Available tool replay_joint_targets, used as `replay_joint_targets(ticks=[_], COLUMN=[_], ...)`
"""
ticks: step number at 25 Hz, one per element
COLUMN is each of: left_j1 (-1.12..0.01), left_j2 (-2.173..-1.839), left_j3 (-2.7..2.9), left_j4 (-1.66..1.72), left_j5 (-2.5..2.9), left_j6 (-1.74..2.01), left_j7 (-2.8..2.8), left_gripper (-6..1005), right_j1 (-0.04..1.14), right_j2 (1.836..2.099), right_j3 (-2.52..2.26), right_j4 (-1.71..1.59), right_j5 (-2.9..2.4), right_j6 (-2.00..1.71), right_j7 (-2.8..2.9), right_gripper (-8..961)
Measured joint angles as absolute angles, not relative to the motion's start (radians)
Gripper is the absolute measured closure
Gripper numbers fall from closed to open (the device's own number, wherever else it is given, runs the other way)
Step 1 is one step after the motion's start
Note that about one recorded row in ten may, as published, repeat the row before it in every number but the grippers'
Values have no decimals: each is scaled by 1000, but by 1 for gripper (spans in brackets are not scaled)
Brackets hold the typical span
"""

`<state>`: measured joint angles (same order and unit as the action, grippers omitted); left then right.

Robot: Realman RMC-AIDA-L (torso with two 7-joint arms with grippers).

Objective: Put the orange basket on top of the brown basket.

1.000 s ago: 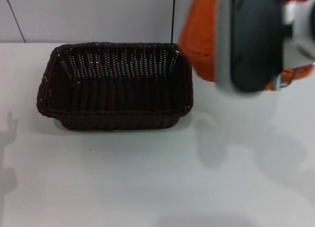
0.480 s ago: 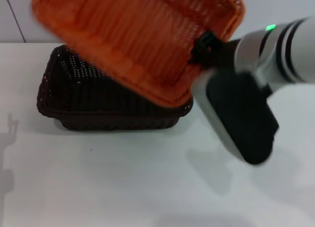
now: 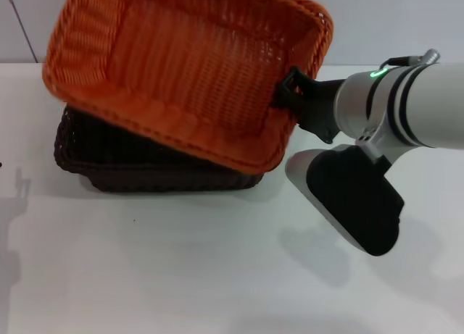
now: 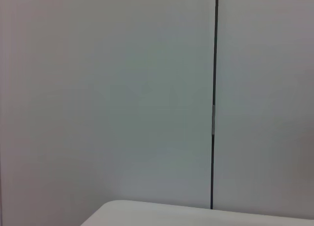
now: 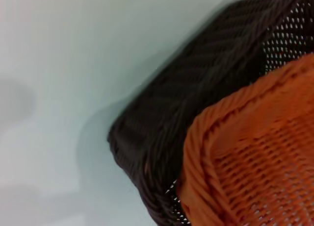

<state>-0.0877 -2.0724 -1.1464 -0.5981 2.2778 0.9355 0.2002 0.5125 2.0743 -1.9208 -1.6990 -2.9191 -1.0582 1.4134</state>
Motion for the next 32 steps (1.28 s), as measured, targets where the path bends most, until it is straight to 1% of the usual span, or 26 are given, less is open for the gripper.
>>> replay_joint_targets(ticks=[12, 17, 23, 28, 32], left_j1=[-100, -101, -101, -111, -125], left_j2=[-2072, -2070, -2067, -2066, -2066], left_j3=[-1141, -1141, -1141, -1141, -1141], left_j4=[-597, -597, -597, -587, -563], left_j5=[2276, 2277, 2277, 2278, 2281], left_j6=[936, 936, 934, 933, 933], left_j7=[198, 198, 198, 200, 201], left_gripper=[241, 241, 241, 241, 241], right_j1=[514, 502, 434, 346, 247], right_j2=[2069, 2069, 2070, 2074, 2078], right_j3=[-1956, -1961, -1960, -1965, -1974], right_j4=[-1654, -1669, -1761, -1865, -1967], right_j5=[-2919, -2919, -2919, -2919, -2919], right_j6=[-1000, -982, -994, -1015, -937], right_j7=[1480, 1517, 1533, 1542, 1627], right_gripper=[756, 544, 325, 211, 211])
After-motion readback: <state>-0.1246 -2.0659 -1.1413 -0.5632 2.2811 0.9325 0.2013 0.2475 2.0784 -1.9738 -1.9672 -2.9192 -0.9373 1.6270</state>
